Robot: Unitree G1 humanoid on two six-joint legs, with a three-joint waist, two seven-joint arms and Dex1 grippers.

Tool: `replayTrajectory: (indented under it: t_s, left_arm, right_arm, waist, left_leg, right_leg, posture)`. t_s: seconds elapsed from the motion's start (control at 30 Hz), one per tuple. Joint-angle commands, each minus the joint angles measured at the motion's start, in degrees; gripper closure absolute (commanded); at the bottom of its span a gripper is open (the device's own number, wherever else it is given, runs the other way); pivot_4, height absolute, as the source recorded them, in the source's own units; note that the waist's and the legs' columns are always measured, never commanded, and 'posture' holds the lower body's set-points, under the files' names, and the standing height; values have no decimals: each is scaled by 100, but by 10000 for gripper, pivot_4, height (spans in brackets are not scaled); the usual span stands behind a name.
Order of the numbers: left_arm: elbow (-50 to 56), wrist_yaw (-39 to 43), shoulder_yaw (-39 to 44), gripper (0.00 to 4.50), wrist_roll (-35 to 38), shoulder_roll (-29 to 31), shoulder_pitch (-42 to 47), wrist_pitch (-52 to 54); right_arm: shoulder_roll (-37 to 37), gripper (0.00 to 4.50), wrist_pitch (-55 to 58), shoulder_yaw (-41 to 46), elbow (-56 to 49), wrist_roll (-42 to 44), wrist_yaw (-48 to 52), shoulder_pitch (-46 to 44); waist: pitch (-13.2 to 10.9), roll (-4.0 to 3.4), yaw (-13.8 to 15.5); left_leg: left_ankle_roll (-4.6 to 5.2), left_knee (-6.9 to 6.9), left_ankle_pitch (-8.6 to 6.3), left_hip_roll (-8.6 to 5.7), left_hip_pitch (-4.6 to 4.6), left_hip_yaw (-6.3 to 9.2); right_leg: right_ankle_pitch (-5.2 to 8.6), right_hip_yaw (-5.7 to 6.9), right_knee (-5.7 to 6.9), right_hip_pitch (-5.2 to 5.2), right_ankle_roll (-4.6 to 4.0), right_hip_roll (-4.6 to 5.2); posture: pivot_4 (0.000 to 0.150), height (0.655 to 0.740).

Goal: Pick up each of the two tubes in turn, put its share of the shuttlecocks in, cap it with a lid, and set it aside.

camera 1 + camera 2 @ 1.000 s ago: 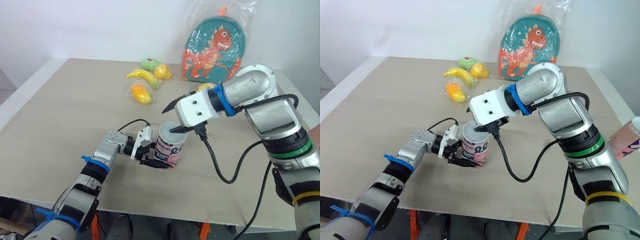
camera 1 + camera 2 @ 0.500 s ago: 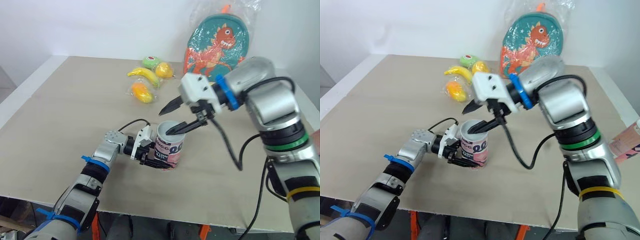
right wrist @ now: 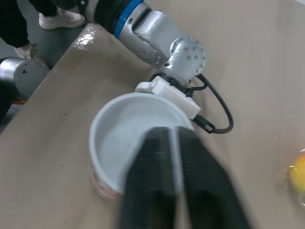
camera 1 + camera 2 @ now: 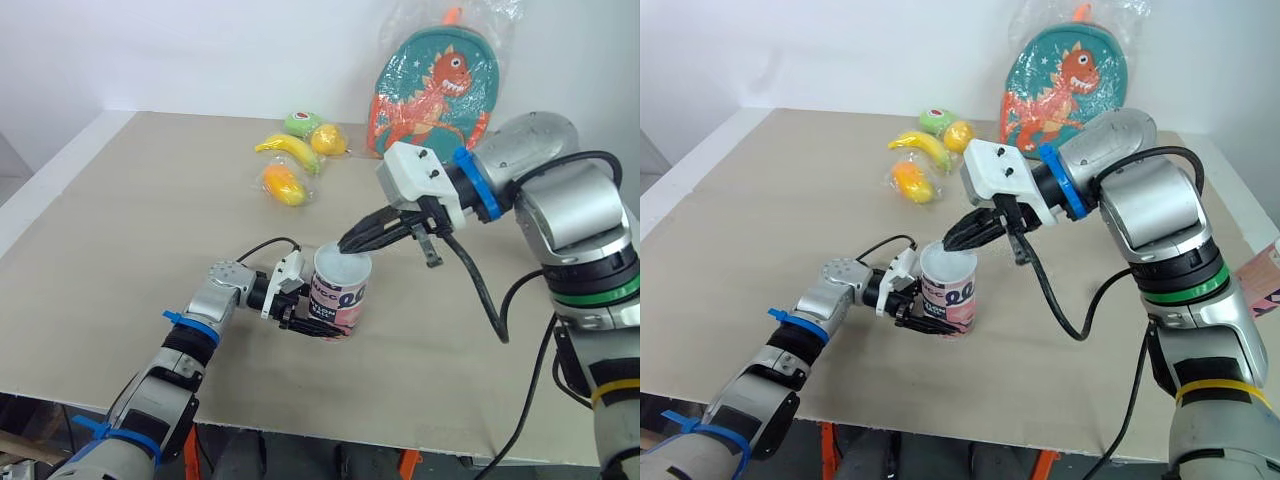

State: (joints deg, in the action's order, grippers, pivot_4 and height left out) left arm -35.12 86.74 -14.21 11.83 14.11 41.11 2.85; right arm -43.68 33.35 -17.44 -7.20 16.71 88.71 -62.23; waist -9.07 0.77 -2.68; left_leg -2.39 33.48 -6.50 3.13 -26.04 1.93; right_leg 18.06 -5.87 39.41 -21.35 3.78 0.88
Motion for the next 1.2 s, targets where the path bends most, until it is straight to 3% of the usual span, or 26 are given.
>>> replayTrajectory:
  t_s: [0.03, 0.33, 0.6, 0.77, 1.0, 1.1, 1.2]
  left_arm:
    - [-92, 12, -90, 15368, -114, 67, -30, 60]
    - [-100, 0, -86, 15368, -117, 67, -21, 43]
    - [-76, -32, -81, 15368, -123, 67, -54, 26]
    - [-58, -66, -81, 15368, -97, 47, -81, -13]
    - [-136, -124, -40, 15368, -106, -60, -93, -246]
    - [-203, -73, -67, 15368, -130, -73, -77, -300]
    - [-244, -57, -70, 15368, -138, -90, -50, -311]
  right_arm:
    - [-76, 44258, 35, 89, -247, 135, 52, -22]
    - [52, 44258, -210, -681, -236, -366, 37, 59]
    - [-148, 44258, -1491, -1440, -70, -1340, 364, 397]
    - [292, 44258, -713, -496, 150, -482, 7, 36]
    - [62, 44258, 194, 794, -137, 397, -536, 18]
    - [-101, 36127, 578, 1222, -656, 573, -1051, 245]
    - [-361, 22672, 977, 1560, -1260, 897, -1296, 584]
  waist:
    - [-1, 0, 0]
    - [-2, -1, -1]
    - [6, 7, -4]
    - [6, 15, -16]
    - [-3, 8, 39]
    - [-5, 5, 52]
    - [-6, 4, 62]
  left_leg:
    - [0, 0, 0, 0, 0, 0]
    - [0, 0, 0, 0, 0, 0]
    - [-2, 2, -1, 1, 39, 1]
    - [-8, 2, -5, 13, 86, -11]
    - [-5, 2, -3, 2, -3, 0]
    - [-8, 1, -8, -5, -17, 3]
    - [-8, 2, -11, -6, -17, 8]
  right_leg:
    - [0, 0, 0, 0, 0, 0]
    - [0, 0, 0, -1, 1, 0]
    - [6, 2, -1, 14, 15, -1]
    - [12, 0, -3, 42, -25, 1]
    - [-13, -2, -2, -1, -20, 0]
    - [-10, -1, -7, -8, -15, 4]
    - [-5, 2, -8, -7, -15, 3]
  posture:
    - [1500, 7400]
    - [1500, 7400]
    - [1500, 7400]
    - [1500, 7400]
    - [1500, 7400]
    - [1500, 7400]
    - [1500, 7400]
